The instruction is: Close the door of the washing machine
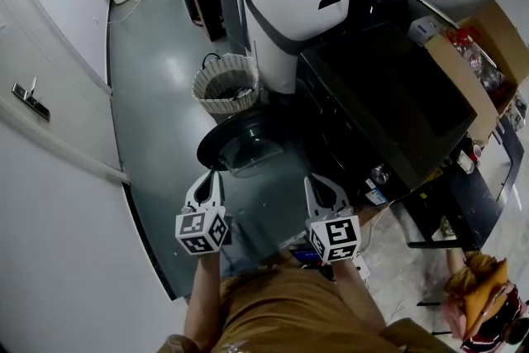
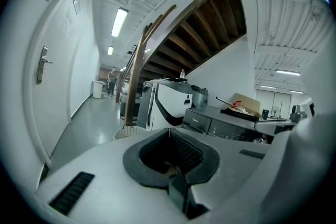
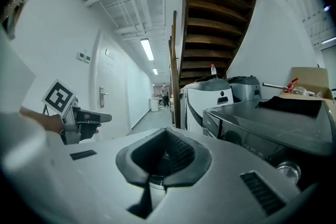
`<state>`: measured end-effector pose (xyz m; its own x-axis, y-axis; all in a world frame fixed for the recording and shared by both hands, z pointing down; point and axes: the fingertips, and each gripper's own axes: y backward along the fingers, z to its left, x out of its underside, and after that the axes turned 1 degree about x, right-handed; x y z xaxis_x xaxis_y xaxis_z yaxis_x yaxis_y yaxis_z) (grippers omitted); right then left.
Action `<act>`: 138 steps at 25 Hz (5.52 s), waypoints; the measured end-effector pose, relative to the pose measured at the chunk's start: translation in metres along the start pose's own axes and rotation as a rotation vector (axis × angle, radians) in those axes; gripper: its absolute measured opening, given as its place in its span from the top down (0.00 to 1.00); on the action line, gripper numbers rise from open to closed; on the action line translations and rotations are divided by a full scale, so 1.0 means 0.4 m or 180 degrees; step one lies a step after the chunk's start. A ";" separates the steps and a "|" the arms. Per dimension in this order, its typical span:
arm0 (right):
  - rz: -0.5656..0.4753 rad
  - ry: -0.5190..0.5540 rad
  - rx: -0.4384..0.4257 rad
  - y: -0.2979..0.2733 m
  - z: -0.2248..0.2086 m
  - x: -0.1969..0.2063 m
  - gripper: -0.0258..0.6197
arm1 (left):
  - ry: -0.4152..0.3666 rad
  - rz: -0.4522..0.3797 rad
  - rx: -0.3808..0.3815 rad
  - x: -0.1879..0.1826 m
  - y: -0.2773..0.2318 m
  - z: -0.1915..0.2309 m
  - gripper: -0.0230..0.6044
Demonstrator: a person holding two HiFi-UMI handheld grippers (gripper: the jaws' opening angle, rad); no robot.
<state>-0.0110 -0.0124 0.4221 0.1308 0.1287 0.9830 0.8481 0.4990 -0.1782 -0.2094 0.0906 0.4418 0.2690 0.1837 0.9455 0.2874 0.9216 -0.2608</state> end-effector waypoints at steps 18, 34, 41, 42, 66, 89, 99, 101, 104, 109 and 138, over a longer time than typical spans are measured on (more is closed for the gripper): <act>0.0309 -0.0025 -0.0070 -0.217 0.062 0.077 0.94 | 0.0005 0.0372 0.0130 0.062 -0.168 0.168 0.79; 0.0799 0.0035 0.0010 -0.489 0.115 0.209 0.94 | -0.0175 0.0862 0.0424 0.168 -0.403 0.372 0.70; 0.0951 0.0071 0.0015 -0.554 0.136 0.242 0.94 | -0.0147 0.1118 0.0589 0.234 -0.491 0.438 0.64; 0.0976 0.0072 0.0036 -0.561 0.134 0.248 0.94 | -0.0158 0.1156 0.0626 0.243 -0.505 0.445 0.64; 0.1277 0.0120 0.0300 -0.587 0.129 0.315 0.94 | -0.0205 0.1636 0.1112 0.369 -0.669 0.469 0.60; 0.1277 -0.0058 0.0480 -0.387 0.019 0.304 0.94 | -0.0045 0.1839 0.0859 0.433 -0.547 0.359 0.63; 0.1320 -0.0052 0.0493 -0.308 -0.051 0.315 0.94 | 0.0036 0.1941 0.0688 0.450 -0.519 0.320 0.63; 0.1320 -0.0069 0.0485 -0.294 -0.059 0.313 0.94 | 0.0043 0.1959 0.0656 0.455 -0.511 0.312 0.63; 0.1332 -0.0081 0.0446 -0.271 -0.064 0.312 0.94 | 0.0055 0.1994 0.0629 0.459 -0.500 0.297 0.63; 0.1357 -0.0068 0.0380 -0.244 -0.069 0.319 0.94 | 0.0078 0.1995 0.0563 0.465 -0.493 0.282 0.63; 0.1145 -0.0068 0.0562 -0.022 -0.143 0.256 0.94 | 0.0039 0.2109 0.0506 0.528 -0.389 0.117 0.69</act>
<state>0.0243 -0.0526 0.5269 0.3911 0.3391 0.8556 0.6485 0.5582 -0.5176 -0.2402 0.0019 0.6914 0.3523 0.7236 0.5935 -0.0801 0.6551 -0.7513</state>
